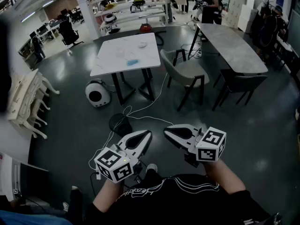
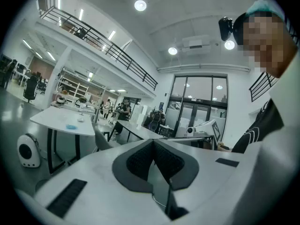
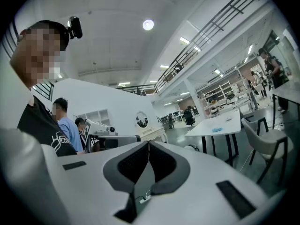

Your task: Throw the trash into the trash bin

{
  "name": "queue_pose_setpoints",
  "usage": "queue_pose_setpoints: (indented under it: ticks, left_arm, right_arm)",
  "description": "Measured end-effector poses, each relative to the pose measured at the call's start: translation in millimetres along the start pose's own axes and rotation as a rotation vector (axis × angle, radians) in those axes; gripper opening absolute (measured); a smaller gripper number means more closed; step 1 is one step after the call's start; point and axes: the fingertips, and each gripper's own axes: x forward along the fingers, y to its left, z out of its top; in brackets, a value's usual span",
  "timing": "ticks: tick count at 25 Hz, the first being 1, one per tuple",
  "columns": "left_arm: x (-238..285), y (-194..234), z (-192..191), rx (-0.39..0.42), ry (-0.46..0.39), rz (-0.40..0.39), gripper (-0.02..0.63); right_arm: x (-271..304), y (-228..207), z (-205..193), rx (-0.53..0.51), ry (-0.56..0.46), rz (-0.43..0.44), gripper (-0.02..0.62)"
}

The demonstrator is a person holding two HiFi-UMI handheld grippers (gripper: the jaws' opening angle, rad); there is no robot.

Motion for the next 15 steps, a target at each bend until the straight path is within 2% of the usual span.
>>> queue_pose_setpoints:
  ticks: [10, 15]
  left_arm:
    - [11.5, -37.5, -3.3, 0.009, 0.005, -0.014, 0.005]
    - [20.5, -49.1, -1.8, 0.02, 0.02, -0.014, 0.005]
  right_arm:
    - [-28.4, 14.3, 0.0, -0.028, -0.013, 0.025, 0.034]
    - [-39.6, 9.7, 3.6, 0.006, -0.035, 0.027, 0.034]
